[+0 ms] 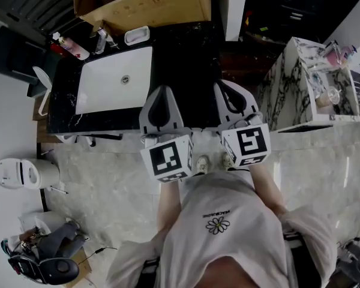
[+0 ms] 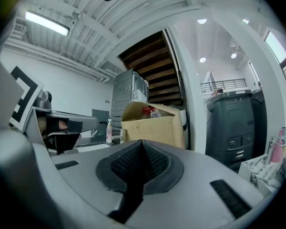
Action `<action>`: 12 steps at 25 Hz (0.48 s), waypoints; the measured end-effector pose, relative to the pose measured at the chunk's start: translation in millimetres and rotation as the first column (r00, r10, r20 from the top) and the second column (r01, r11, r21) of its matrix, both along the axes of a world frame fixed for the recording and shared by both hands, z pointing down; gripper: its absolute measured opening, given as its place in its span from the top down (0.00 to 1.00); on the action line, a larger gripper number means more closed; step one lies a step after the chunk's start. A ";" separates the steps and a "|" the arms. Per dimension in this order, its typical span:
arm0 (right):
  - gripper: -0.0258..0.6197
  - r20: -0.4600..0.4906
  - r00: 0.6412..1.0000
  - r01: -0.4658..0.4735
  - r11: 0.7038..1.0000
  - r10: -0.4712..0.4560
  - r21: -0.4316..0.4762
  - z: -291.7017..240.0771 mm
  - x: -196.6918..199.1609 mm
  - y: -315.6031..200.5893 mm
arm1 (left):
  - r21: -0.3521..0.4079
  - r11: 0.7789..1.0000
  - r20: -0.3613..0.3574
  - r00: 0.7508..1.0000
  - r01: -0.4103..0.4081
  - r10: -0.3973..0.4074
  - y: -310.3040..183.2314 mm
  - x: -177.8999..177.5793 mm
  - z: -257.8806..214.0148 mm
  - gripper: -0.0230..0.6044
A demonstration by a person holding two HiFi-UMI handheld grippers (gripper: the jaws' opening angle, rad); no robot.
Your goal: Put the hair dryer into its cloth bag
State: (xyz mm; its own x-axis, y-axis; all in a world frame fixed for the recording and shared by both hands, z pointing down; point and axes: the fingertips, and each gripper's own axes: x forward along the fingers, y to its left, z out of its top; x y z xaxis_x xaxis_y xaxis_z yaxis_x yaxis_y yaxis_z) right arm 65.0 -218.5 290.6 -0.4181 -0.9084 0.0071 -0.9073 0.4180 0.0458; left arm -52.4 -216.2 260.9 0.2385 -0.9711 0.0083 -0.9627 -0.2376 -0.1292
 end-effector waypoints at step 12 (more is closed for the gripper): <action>0.94 0.004 1.000 -0.031 0.999 0.031 0.013 -7.5 7.2 1.3 | -0.036 0.999 -0.005 1.000 0.006 -0.007 -1.2 -5.3 7.2 0.94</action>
State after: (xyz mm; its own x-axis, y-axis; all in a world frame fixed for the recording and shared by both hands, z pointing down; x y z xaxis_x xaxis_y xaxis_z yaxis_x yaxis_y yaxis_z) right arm 72.2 -217.2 283.1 -0.3899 -0.9208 -0.0063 -0.9199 0.3892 0.0480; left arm -57.7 -217.4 268.0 0.2323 -0.9717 0.0419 -0.9650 -0.2357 -0.1153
